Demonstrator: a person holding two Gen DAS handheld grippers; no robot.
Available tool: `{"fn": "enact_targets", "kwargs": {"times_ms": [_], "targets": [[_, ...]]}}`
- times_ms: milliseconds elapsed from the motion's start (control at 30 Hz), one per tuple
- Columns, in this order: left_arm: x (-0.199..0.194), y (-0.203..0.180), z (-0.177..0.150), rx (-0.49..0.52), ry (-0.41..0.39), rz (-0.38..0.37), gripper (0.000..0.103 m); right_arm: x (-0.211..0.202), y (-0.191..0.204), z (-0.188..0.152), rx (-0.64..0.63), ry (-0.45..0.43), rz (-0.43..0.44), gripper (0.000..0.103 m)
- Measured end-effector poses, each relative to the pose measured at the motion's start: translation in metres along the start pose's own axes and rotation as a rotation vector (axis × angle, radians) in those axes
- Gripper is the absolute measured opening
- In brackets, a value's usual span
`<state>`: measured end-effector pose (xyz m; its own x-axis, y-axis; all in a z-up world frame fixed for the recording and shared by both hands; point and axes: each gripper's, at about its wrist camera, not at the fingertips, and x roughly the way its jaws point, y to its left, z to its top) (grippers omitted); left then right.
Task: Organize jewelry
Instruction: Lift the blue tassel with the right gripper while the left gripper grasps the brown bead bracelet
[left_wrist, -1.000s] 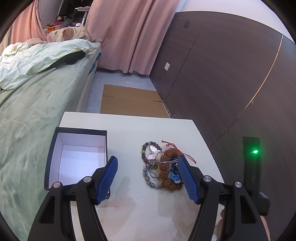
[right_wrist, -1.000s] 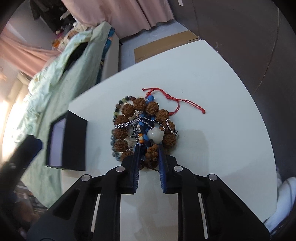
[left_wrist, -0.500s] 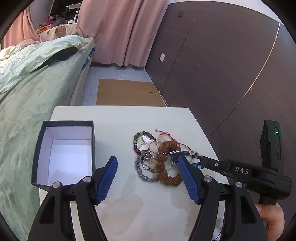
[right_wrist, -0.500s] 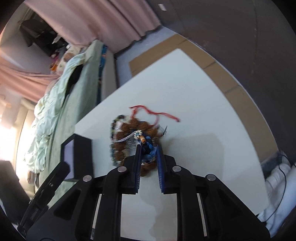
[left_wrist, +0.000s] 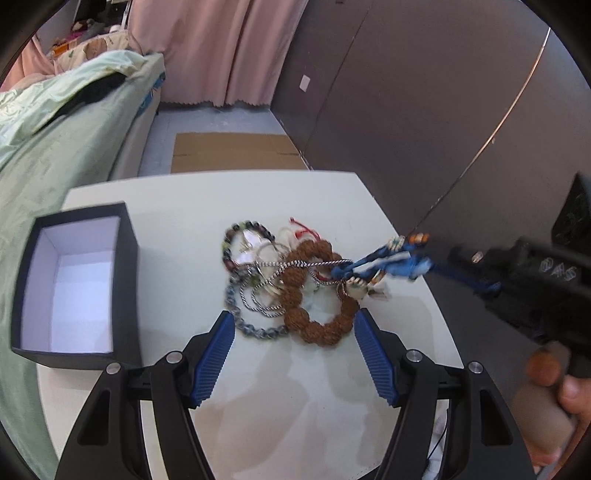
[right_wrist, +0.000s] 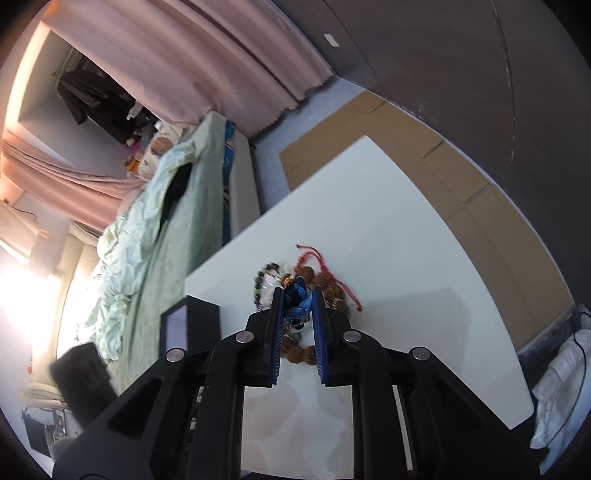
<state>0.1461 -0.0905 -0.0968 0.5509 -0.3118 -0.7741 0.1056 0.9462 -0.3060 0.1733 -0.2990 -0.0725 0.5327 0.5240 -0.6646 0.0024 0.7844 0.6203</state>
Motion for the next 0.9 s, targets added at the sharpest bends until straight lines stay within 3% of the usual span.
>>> {"fn": "enact_targets", "kwargs": {"times_ms": [267, 667, 700, 733, 800, 900], "targets": [[0.035, -0.001, -0.004, -0.03, 0.063, 0.003, 0.059, -0.01, -0.004, 0.008, 0.027, -0.048, 0.01, 0.016], [0.061, 0.005, 0.001, -0.079, 0.067, 0.01, 0.049, -0.009, -0.015, 0.014, 0.047, -0.047, -0.008, 0.016], [0.062, 0.004, 0.001, -0.075, 0.068, 0.02, 0.046, -0.009, -0.016, 0.014, 0.047, -0.046, -0.01, 0.016], [0.063, 0.002, 0.001, -0.061, 0.068, 0.036, 0.036, -0.009, -0.016, 0.014, 0.047, -0.045, -0.012, 0.016], [0.066, 0.0, 0.001, -0.059, 0.078, 0.011, 0.025, -0.008, -0.016, 0.014, 0.048, -0.042, -0.015, 0.016], [0.061, 0.004, 0.0, -0.077, 0.075, -0.005, 0.024, -0.007, -0.015, 0.014, 0.046, -0.038, -0.017, 0.016]]}}
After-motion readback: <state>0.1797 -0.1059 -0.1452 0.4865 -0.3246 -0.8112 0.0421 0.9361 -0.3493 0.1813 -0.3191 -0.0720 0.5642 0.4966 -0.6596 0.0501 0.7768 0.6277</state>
